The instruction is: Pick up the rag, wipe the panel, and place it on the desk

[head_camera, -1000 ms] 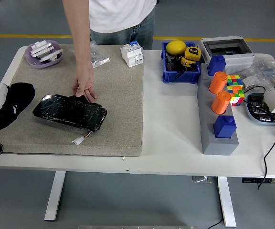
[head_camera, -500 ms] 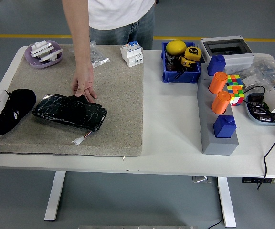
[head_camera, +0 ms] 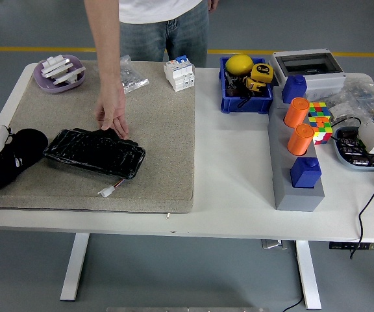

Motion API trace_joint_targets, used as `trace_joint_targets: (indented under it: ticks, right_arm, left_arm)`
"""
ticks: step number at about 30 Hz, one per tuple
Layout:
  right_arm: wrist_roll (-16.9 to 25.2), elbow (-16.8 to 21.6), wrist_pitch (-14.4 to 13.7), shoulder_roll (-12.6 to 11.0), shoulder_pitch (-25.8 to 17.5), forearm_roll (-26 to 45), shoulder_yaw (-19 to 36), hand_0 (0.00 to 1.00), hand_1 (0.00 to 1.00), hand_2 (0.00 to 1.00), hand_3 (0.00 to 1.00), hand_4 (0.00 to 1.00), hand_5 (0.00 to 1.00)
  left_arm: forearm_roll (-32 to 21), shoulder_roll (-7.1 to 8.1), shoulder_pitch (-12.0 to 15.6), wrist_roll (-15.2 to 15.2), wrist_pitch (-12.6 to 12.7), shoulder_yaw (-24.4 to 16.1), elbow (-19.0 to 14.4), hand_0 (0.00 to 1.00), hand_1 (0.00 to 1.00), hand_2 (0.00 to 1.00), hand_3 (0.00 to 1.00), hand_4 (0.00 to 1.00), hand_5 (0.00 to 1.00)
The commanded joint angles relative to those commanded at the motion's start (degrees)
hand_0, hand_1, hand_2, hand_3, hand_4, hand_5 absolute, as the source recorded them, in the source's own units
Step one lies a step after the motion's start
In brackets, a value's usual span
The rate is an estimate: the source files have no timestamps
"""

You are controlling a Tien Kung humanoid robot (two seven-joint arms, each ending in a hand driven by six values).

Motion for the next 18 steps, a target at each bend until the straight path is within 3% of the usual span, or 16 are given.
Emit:
trace_joint_targets:
  ticks: [9,18]
  right_arm:
    - [-0.17,-0.09,-0.13,-0.06,-0.03,-0.3,-0.11,0.754,0.658,0.692,0.723,0.998,0.613]
    - [-0.16,-0.16,-0.3,-0.05,-0.1,-0.59,0.07,0.754,0.658,0.69,0.72,0.998,0.611]
  left_arm:
    - [-0.28,0.73,0.45,1.22,-1.87,-0.56,-2.16,0.766,0.843,0.837,0.779,0.946,0.127]
    - [-3.61,2.66,1.46,3.92,-6.77,-2.42,-8.61,0.78,0.856,0.871,0.827,0.998,0.169]
